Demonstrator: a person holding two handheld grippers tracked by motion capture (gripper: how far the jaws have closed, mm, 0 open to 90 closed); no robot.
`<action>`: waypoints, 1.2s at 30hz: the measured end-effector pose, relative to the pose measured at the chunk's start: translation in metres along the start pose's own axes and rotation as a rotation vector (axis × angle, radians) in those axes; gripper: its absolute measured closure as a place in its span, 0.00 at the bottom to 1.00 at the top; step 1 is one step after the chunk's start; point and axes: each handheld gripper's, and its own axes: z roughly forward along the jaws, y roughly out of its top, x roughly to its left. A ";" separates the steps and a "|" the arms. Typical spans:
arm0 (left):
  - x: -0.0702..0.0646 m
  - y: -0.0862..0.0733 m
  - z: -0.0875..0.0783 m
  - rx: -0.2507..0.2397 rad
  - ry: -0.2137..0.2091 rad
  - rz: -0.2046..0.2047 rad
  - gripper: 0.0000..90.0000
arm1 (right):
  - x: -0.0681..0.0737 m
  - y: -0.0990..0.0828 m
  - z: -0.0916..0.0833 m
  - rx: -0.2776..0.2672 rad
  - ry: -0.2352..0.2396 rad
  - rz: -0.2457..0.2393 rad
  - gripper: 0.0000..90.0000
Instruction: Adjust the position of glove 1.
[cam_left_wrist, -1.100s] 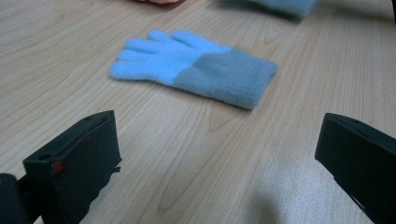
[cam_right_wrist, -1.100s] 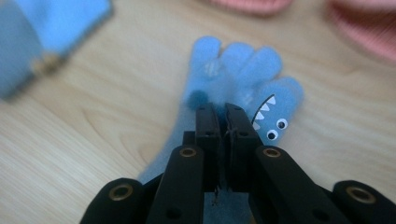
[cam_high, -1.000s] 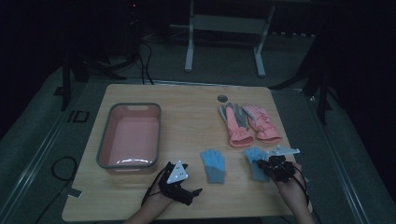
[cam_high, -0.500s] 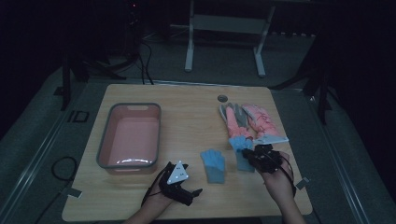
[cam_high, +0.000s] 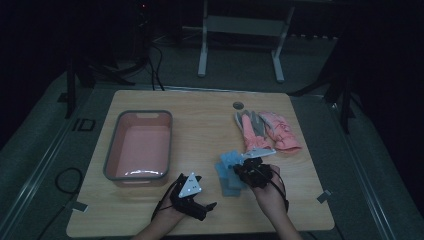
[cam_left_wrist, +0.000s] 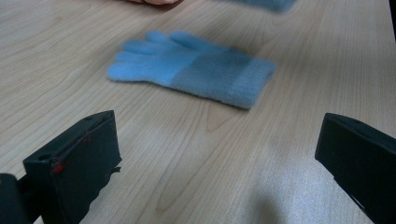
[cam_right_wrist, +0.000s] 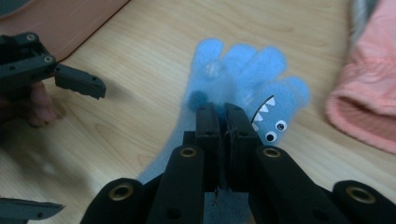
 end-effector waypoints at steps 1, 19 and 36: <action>0.000 0.000 0.000 0.001 0.000 0.001 0.00 | 0.001 -0.001 0.003 0.006 0.001 0.002 0.95; -0.001 0.000 0.000 0.003 -0.003 0.002 0.00 | 0.006 -0.015 0.043 0.093 0.014 0.006 0.95; -0.004 0.000 0.001 0.007 0.013 0.033 0.00 | -0.002 -0.020 0.049 0.089 0.060 -0.013 0.77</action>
